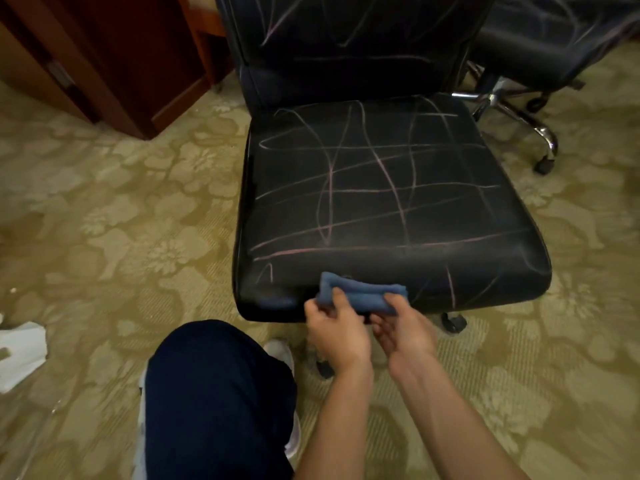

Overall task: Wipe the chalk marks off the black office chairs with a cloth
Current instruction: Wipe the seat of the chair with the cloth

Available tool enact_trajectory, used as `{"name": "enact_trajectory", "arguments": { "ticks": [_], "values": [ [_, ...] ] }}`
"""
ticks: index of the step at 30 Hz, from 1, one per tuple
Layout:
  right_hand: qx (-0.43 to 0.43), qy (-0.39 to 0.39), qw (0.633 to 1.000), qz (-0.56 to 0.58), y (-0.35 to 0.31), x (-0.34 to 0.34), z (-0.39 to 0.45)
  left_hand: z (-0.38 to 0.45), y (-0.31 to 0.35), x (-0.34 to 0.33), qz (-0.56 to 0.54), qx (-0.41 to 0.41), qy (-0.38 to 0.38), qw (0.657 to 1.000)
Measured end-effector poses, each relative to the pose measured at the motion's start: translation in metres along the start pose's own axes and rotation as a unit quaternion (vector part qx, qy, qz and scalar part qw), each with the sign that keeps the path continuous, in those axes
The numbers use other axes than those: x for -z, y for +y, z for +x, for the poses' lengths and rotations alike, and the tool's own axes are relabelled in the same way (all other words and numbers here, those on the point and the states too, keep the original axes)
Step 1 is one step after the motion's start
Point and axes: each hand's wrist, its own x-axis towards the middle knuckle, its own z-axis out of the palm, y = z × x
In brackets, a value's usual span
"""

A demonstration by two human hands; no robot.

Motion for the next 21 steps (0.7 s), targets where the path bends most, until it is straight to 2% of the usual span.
{"name": "enact_trajectory", "arguments": {
  "ticks": [6, 10, 14, 18, 21],
  "values": [
    [0.034, 0.026, 0.999, 0.010, 0.013, -0.009, 0.002, 0.014, -0.001, 0.021, 0.005, 0.020, -0.050, 0.999],
    [0.033, 0.015, 0.999, 0.021, 0.023, -0.022, -0.012, 0.019, 0.008, 0.029, -0.027, 0.035, -0.012, 0.999],
    [-0.035, -0.068, 0.997, 0.004, 0.042, -0.056, -0.032, 0.057, 0.018, 0.060, -0.097, 0.038, 0.054, 0.993],
    [-0.056, -0.079, 0.995, 0.008, 0.038, -0.064, -0.037, 0.070, 0.031, 0.061, -0.064, 0.017, 0.053, 0.996],
    [-0.037, -0.046, 0.998, 0.036, 0.013, -0.036, -0.026, 0.043, 0.033, 0.029, -0.016, -0.022, 0.019, 0.999]
  ]
}}
